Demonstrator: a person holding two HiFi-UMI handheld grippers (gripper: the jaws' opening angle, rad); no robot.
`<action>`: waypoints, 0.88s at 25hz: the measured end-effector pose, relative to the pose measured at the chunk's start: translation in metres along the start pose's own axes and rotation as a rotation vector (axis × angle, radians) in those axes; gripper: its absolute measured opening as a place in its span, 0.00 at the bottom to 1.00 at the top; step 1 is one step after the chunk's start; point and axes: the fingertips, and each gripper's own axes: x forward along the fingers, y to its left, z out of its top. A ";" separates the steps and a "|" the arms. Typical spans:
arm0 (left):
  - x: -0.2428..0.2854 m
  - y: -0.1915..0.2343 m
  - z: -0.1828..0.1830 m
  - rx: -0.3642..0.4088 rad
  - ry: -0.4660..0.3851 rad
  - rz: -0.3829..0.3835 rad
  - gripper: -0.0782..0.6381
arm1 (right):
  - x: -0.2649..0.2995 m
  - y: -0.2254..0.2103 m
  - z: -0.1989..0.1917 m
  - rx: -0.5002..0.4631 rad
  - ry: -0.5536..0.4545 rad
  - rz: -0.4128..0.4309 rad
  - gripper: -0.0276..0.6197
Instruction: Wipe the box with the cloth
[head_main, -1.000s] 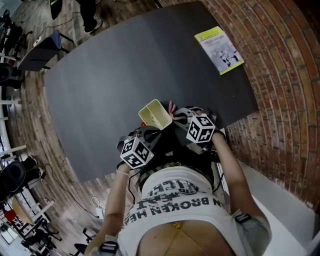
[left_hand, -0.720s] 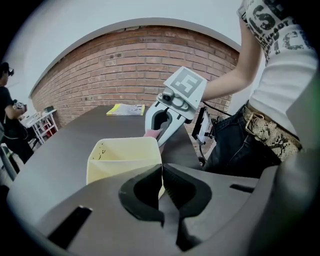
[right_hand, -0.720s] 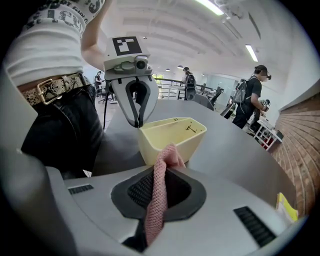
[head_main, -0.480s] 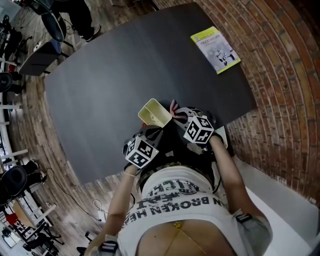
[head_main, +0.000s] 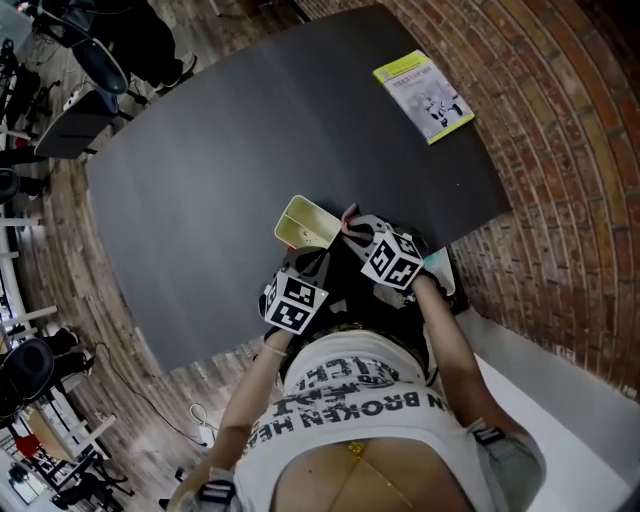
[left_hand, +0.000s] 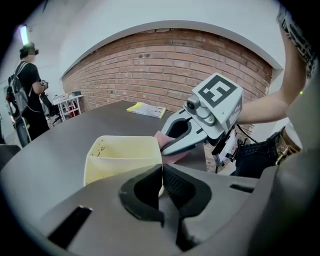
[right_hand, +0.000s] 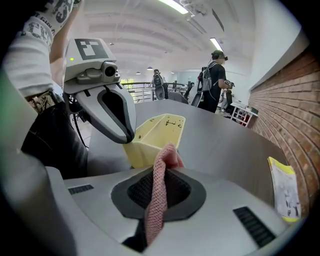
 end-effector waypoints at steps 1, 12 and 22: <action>0.003 -0.001 0.002 -0.007 -0.002 0.004 0.13 | 0.000 0.002 0.000 0.001 -0.002 0.001 0.07; 0.014 -0.007 0.013 0.006 -0.007 -0.040 0.13 | 0.004 0.004 0.005 -0.002 -0.009 -0.034 0.07; -0.045 0.057 0.004 0.022 -0.038 0.118 0.19 | -0.001 0.006 0.003 0.018 -0.011 -0.057 0.07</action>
